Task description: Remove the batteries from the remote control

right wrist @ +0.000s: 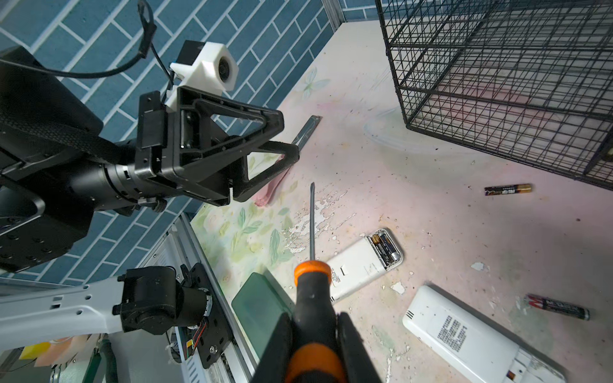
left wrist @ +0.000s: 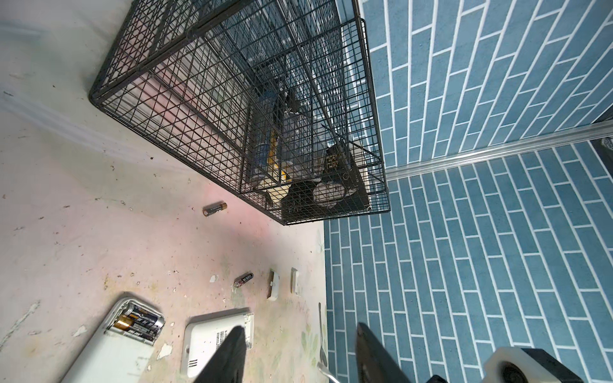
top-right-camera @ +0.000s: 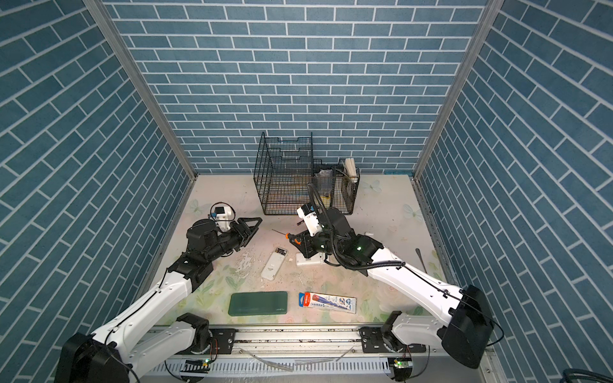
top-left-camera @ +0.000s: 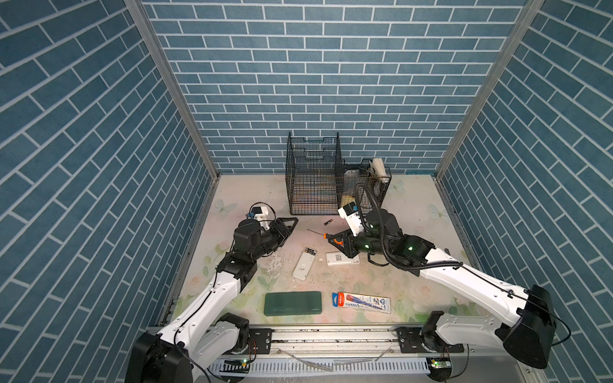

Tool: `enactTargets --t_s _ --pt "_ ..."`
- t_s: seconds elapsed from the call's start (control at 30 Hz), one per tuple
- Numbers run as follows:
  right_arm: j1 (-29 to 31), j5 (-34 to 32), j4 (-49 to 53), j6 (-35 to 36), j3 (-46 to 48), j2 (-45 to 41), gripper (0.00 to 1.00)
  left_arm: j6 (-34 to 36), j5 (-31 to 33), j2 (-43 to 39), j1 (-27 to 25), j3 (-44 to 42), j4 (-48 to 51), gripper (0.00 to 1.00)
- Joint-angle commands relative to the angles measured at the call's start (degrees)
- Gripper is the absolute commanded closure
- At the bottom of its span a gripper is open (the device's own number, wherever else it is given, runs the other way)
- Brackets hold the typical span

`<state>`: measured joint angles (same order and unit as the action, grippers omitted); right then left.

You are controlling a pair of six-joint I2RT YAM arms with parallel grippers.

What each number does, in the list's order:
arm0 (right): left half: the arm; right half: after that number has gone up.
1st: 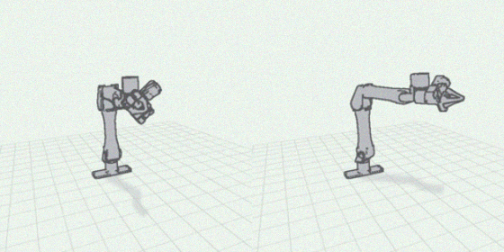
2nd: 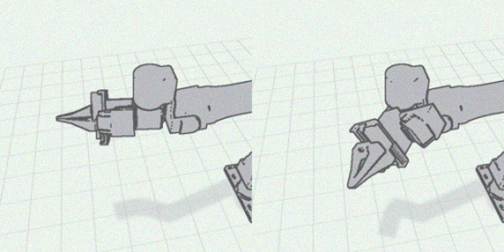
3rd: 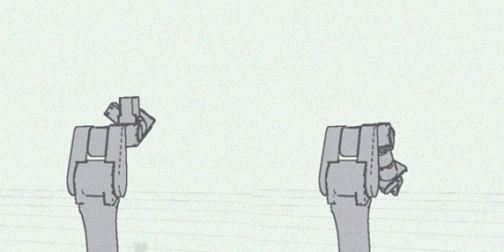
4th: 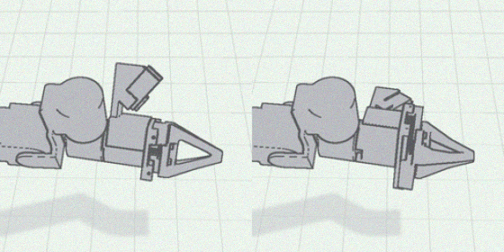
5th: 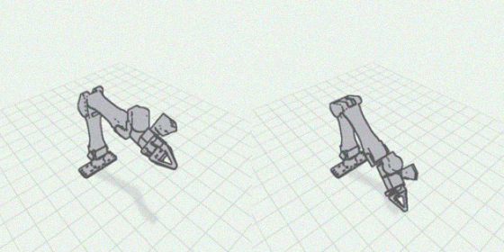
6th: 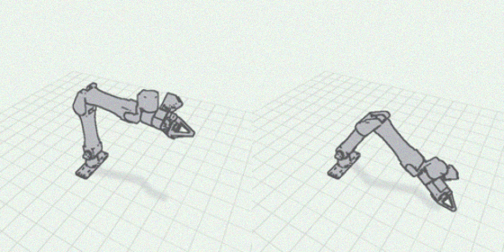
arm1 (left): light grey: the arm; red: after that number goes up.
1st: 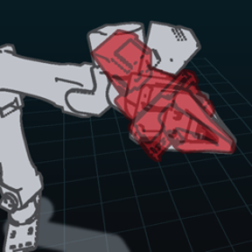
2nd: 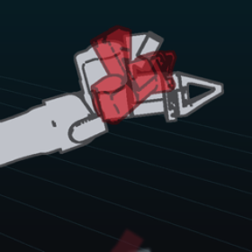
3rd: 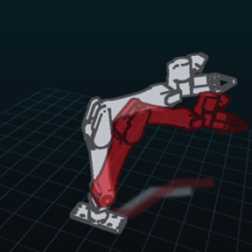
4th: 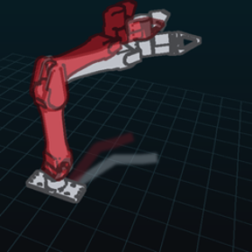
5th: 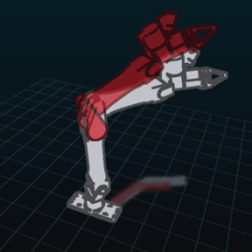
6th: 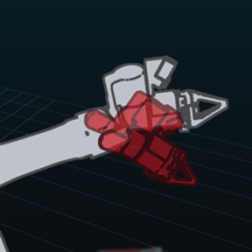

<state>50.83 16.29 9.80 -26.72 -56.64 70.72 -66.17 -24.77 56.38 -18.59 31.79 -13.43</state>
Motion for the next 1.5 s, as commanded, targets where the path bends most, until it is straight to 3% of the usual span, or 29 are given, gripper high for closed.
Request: enactTargets --t_s 0.0,0.5,0.9,1.03,1.3,1.47 --pt "0.67 -0.22 -3.47 1.52 -3.07 1.45 1.0 -0.95 -0.82 -0.33 0.36 -0.19 -2.28 0.46" --pt "4.65 -8.93 -11.48 1.67 -8.44 10.54 1.0 -4.55 -0.11 1.4 -2.94 -0.47 -6.9 0.45" --pt "6.82 -8.96 -16.56 0.72 -13.18 16.64 1.0 -6.31 -0.53 8.26 -4.27 2.9 -13.4 0.46" --pt "7.0 -9.41 -17.6 0.31 -13.41 17.32 1.0 -6.95 -0.46 9.62 -4.67 3.19 -15.13 0.55" --pt "7.18 -9.97 -17.54 -0.69 -13.52 17.99 1.0 -8.08 0.56 10.12 -4.65 2.17 -16.68 0.98" --pt "7.16 -10.93 -17.45 -2.73 -12.73 17.13 0.99 -8.52 1.8 10.74 -4.61 1.22 -18.99 1.0"
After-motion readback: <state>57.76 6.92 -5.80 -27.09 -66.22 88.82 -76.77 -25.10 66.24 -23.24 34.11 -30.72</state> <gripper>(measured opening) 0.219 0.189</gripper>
